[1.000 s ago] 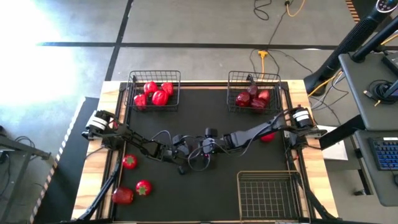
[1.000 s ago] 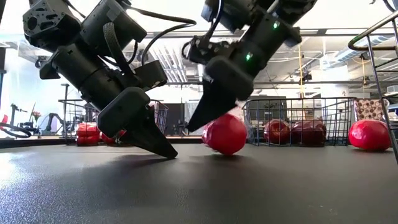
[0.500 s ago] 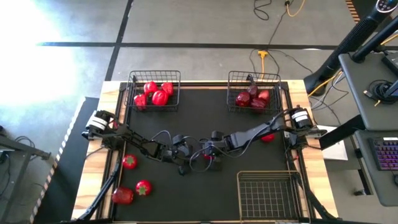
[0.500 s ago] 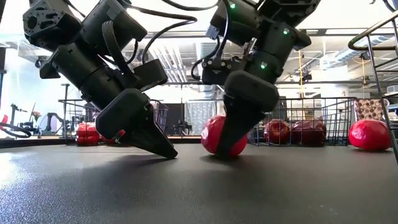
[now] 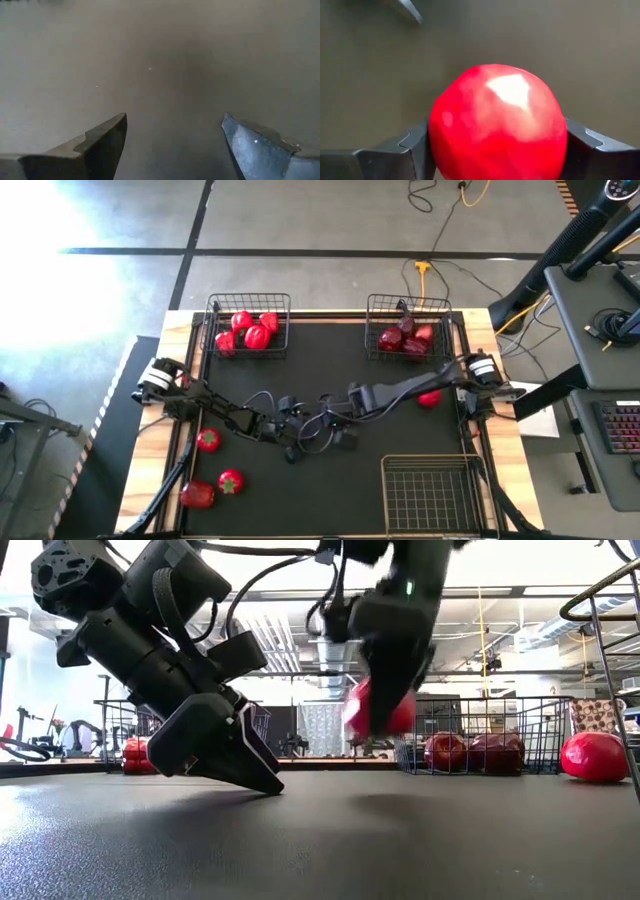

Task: Sort produce into baskets
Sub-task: Put the tomato into the gold wire basket

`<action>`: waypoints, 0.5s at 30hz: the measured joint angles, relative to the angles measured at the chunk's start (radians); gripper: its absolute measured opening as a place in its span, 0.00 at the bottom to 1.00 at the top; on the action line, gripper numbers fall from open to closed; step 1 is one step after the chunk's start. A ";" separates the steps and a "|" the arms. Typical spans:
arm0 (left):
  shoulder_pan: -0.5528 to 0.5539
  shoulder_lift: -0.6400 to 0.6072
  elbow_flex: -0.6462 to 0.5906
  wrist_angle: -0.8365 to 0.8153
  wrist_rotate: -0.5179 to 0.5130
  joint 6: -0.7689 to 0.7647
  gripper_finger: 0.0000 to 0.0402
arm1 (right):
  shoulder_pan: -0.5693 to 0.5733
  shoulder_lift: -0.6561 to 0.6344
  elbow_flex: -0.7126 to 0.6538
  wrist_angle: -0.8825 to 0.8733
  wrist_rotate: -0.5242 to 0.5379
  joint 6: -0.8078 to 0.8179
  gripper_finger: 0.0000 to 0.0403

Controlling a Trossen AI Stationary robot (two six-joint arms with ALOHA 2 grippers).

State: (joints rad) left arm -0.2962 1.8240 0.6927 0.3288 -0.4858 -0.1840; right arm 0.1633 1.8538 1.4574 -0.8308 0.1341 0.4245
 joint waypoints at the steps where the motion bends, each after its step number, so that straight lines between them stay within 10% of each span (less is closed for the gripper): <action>1: 0.000 0.000 -0.001 0.010 -0.003 0.009 0.78 | 0.011 0.000 0.053 -0.108 -0.003 0.050 0.69; 8: 0.009 0.006 0.016 0.070 -0.039 0.165 0.78 | 0.205 -0.009 0.349 -0.688 -0.097 0.537 0.72; 15: 0.011 0.006 0.080 0.084 -0.036 0.265 0.78 | 0.451 -0.077 0.396 -0.737 -0.208 1.025 0.69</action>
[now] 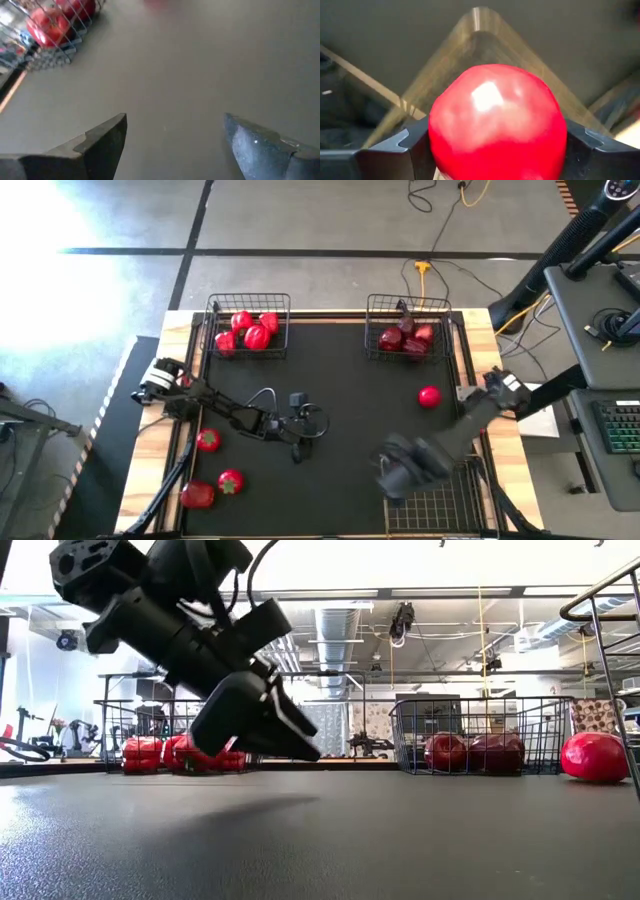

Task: Sort produce into baskets
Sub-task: Put the tomato into the gold wire basket

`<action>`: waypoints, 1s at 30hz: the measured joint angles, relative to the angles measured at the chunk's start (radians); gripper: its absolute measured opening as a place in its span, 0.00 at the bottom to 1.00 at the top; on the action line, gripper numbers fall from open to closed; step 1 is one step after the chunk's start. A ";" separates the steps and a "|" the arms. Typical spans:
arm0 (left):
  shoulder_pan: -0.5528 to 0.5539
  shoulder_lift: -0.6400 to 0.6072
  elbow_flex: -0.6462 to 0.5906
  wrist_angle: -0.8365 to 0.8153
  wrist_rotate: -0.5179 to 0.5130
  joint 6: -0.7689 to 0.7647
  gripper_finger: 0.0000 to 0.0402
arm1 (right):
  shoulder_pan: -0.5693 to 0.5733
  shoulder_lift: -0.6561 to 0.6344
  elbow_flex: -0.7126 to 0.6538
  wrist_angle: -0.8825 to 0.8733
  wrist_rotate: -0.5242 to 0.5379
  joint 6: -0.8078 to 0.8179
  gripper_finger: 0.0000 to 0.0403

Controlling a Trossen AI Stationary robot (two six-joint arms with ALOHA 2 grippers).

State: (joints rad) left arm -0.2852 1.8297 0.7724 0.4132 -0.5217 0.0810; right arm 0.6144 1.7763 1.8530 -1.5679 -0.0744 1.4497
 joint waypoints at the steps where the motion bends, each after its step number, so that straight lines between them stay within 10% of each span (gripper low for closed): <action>1: 0.000 0.000 0.007 0.002 0.000 0.012 0.78 | 0.034 -0.012 -0.012 0.000 -0.022 0.079 0.69; 10: 0.031 0.000 0.057 0.013 0.007 0.118 0.78 | 0.188 -0.071 -0.212 0.143 -0.142 0.618 0.69; 17: 0.076 0.000 0.081 0.040 0.007 0.124 0.78 | 0.162 -0.097 -0.481 0.507 -0.135 0.591 0.71; 30: 0.102 0.000 0.081 0.075 0.010 0.154 0.78 | 0.159 -0.092 -0.672 0.538 -0.135 0.574 0.76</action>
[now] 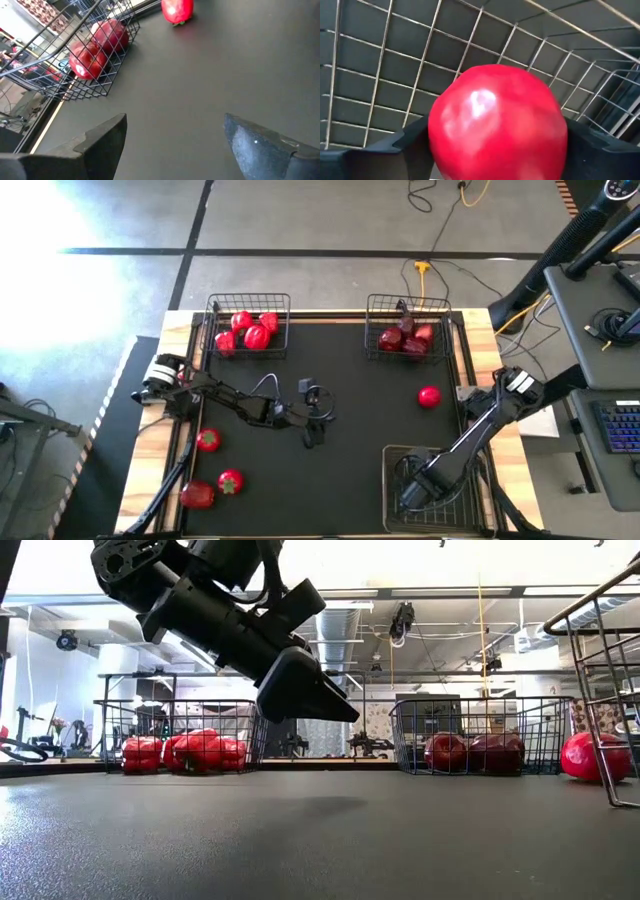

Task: Sort produce into baskets
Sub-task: Put the tomato into the gold wire basket

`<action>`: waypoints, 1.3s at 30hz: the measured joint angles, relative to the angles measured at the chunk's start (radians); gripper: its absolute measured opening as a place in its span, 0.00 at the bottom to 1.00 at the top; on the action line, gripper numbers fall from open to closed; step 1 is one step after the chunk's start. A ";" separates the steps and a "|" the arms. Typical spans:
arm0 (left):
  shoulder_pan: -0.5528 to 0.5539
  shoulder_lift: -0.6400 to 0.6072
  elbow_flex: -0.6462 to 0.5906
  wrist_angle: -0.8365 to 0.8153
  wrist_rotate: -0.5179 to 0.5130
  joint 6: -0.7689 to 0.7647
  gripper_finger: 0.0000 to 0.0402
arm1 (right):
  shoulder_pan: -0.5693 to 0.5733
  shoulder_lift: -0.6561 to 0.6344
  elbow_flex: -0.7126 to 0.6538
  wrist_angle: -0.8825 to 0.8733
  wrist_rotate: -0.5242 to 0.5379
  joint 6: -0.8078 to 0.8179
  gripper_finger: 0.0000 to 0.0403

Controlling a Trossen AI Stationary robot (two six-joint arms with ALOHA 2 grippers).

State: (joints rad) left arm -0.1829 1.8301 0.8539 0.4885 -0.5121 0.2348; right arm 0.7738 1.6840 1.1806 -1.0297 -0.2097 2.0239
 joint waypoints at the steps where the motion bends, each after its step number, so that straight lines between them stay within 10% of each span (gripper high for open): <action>1: 0.000 0.000 0.000 0.000 0.000 -0.001 0.78 | 0.000 0.000 -0.004 0.001 -0.001 0.000 0.78; 13: 0.000 0.000 -0.013 -0.018 0.000 -0.061 0.78 | -0.034 -0.063 0.079 -0.100 -0.152 -0.059 0.92; 26: -0.010 0.000 -0.014 -0.018 0.138 -0.171 0.78 | -0.070 -0.231 0.252 -0.448 0.399 -0.079 0.81; 39: -0.010 0.000 -0.014 -0.029 0.137 -0.229 0.78 | -0.498 -0.293 0.001 -0.493 0.377 -0.658 0.74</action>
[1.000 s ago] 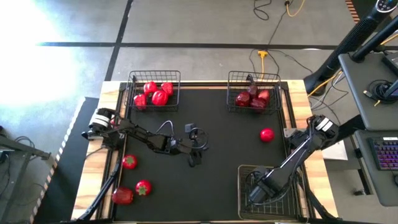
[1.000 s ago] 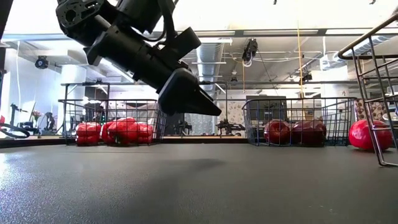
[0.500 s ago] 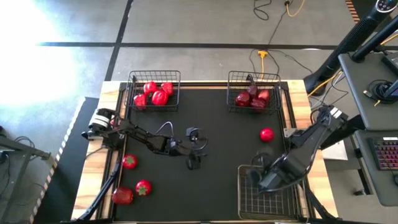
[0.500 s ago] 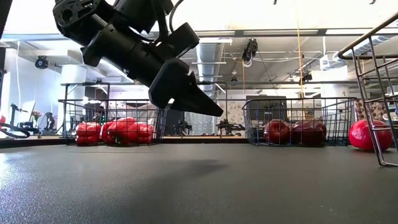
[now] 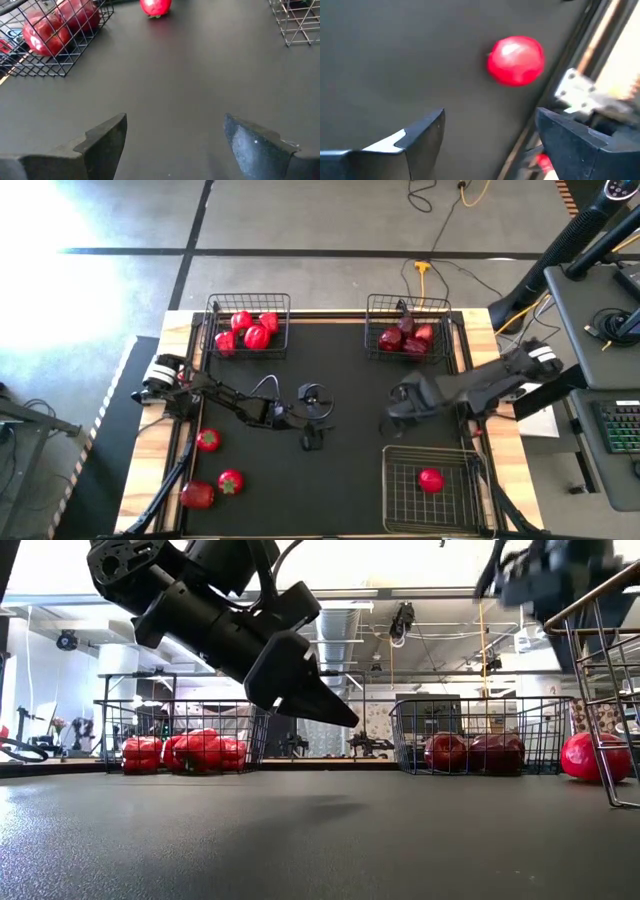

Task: Sort produce into baskets
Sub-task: Put the tomato into the gold wire basket

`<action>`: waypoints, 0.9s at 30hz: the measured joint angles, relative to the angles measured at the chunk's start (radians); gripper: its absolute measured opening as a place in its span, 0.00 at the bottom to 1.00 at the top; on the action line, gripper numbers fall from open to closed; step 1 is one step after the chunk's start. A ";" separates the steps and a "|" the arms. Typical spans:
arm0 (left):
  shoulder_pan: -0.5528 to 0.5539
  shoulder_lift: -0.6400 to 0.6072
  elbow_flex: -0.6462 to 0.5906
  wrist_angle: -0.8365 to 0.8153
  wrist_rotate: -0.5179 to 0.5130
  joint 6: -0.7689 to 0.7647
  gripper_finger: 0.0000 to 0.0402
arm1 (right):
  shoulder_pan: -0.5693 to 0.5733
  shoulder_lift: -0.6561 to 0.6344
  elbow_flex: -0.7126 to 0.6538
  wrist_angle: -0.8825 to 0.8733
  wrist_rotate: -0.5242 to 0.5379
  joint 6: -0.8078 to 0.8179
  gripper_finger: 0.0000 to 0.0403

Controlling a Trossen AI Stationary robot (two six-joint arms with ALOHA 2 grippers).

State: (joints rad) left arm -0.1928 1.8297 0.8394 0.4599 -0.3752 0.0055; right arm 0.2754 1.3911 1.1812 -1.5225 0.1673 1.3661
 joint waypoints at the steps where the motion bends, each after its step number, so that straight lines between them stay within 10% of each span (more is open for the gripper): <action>1: 0.000 0.000 0.000 -0.003 0.000 0.000 0.78 | -0.031 -0.002 -0.026 0.007 -0.002 -0.051 0.74; 13: 0.000 0.000 0.000 -0.059 -0.007 -0.029 0.78 | -0.356 0.001 -0.315 0.230 -0.091 -0.417 0.83; 27: 0.000 0.000 0.000 -0.067 -0.008 -0.053 0.78 | -0.434 0.005 -0.423 0.446 -0.092 -0.514 0.91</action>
State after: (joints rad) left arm -0.1928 1.8297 0.8391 0.3931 -0.3828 -0.0471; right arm -0.1590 1.3956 0.7586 -1.0765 0.0749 0.8520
